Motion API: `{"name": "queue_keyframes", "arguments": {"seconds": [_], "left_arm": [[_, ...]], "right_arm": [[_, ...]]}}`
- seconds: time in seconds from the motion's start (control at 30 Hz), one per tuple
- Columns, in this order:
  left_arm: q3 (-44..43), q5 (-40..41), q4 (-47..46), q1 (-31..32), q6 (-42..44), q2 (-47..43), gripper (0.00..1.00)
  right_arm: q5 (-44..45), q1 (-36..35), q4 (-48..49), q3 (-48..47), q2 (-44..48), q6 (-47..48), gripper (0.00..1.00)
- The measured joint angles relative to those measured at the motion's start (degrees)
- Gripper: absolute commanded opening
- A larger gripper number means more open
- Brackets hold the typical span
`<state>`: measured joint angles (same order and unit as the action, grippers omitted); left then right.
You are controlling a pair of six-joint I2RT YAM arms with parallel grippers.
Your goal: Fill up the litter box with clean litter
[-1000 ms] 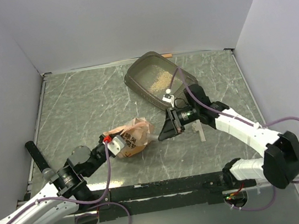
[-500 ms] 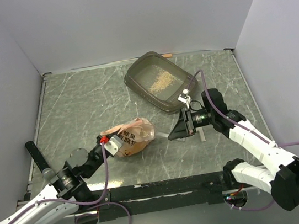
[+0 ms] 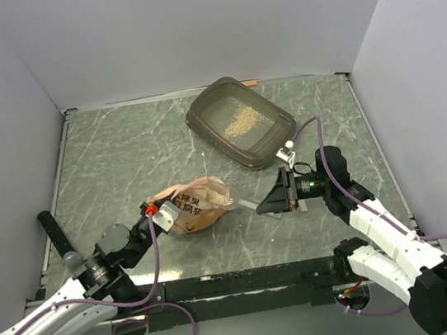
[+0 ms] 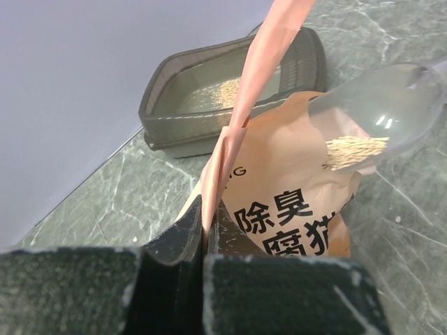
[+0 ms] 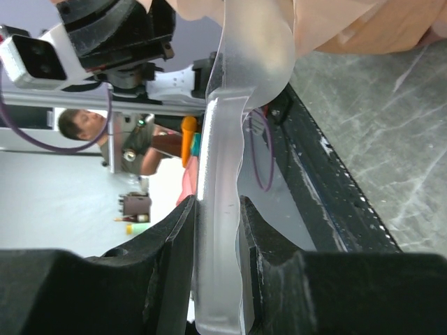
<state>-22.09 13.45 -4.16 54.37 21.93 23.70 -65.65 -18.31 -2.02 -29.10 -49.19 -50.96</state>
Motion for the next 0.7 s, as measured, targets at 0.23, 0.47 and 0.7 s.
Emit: {"name": "queue_keyframes", "arguments": {"seconds": [0.23, 0.47, 0.7], "left_arm": [[0.35, 2.89, -0.83, 0.09, 0.04, -0.79, 0.01], [1.29, 5.81, -1.77, 0.11, 0.81, -2.51, 0.01], [1.29, 7.48, -2.16, 0.11, 1.18, -2.97, 0.01]], "right_arm": [[-0.44, 0.24, 4.76, 2.12, 2.25, -6.78, 0.0], [-0.09, 0.5, 7.19, 3.32, 3.74, -11.8, 0.0], [1.22, 1.2, 9.11, 3.3, 3.61, -15.65, 0.0]]}}
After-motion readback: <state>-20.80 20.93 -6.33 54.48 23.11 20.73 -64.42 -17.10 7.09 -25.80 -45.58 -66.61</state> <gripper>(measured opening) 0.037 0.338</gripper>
